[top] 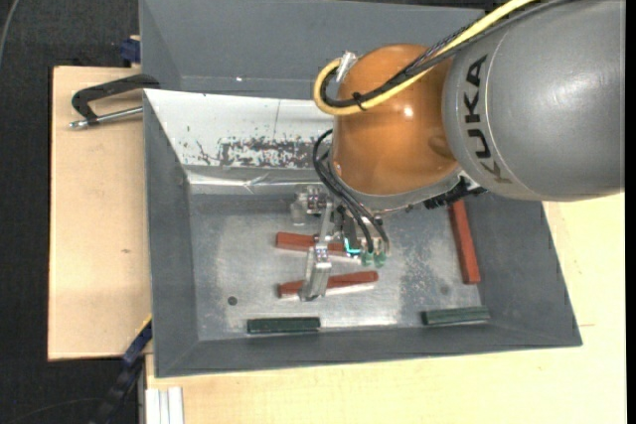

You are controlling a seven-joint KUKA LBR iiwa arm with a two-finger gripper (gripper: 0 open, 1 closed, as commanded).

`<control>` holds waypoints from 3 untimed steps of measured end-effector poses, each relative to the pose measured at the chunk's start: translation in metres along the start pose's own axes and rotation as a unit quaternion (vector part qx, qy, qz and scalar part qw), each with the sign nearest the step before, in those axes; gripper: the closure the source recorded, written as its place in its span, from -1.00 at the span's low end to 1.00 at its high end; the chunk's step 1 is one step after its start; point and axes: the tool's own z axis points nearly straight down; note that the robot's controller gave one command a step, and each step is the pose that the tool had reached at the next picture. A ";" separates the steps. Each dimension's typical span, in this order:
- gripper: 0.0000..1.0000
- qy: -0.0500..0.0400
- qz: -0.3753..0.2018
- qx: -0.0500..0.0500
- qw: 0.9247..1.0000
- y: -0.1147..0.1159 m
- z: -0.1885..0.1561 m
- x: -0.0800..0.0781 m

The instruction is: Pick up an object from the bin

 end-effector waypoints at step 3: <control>1.00 -0.004 -0.076 0.000 0.997 -0.042 0.127 -0.092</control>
Offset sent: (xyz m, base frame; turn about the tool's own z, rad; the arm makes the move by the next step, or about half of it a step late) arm 0.0173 -0.0299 -0.0669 -0.0015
